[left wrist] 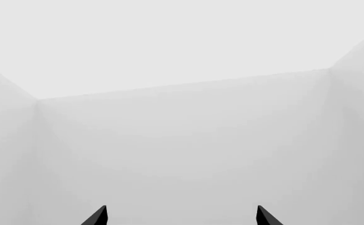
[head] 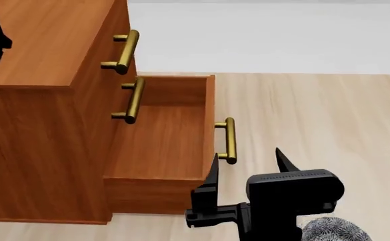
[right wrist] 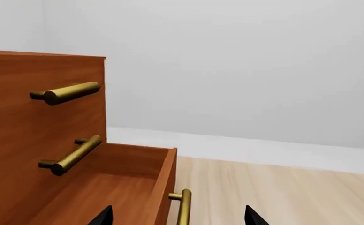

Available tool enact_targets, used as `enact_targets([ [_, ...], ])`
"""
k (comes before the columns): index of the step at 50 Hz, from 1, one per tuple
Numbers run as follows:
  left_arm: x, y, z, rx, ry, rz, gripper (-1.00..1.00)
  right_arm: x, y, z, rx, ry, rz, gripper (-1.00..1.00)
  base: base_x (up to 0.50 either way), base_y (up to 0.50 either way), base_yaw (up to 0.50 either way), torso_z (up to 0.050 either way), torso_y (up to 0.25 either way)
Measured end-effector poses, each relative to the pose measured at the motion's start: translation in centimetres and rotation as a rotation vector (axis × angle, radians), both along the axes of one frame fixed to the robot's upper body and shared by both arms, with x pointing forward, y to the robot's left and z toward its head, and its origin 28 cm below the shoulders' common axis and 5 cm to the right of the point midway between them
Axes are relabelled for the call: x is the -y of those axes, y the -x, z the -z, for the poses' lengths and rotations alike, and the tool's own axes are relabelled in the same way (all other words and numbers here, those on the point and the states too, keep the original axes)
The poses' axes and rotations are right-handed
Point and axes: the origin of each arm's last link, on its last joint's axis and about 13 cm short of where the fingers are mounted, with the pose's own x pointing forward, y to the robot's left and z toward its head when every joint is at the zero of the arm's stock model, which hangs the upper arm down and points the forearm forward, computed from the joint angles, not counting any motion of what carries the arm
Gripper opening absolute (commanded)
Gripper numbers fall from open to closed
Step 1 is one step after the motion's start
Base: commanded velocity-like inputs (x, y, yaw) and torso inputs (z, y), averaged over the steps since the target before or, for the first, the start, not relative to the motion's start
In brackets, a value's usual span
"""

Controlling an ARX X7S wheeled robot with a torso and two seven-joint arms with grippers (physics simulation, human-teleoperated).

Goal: Close the bottom drawer of the cabinet and open the top drawer.

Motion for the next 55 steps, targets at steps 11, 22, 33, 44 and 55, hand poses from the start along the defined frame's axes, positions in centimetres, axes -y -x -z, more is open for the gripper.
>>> enact_targets([
  [11, -0.03, 0.01, -0.11, 0.004, 0.000, 0.000, 1.00, 0.01, -0.03, -0.05, 0.000, -0.001, 0.001, 1.00, 0.35, 0.04, 0.00, 0.000, 0.001],
  [22, -0.05, 0.03, -0.15, 0.006, 0.000, -0.001, 1.00, 0.05, -0.01, -0.08, 0.001, -0.009, 0.005, 1.00, 0.16, 0.02, 0.00, 0.000, 0.000],
  [33, -0.05, 0.10, -0.17, 0.009, 0.005, 0.002, 1.00, 0.07, 0.05, -0.09, 0.003, -0.014, 0.007, 1.00, 0.00, 0.00, 0.00, 0.000, 0.000],
  [44, -0.06, 0.19, -0.22, 0.004, 0.012, 0.006, 1.00, 0.06, 0.12, -0.10, 0.004, -0.016, 0.007, 1.00, 0.00, 0.00, 0.00, 0.000, -0.020],
  [55, -0.05, 0.25, -0.35, -0.002, 0.015, 0.009, 1.00, 0.06, 0.20, -0.17, 0.006, -0.018, 0.008, 1.00, 0.00, 0.00, 0.00, 0.000, -0.208],
])
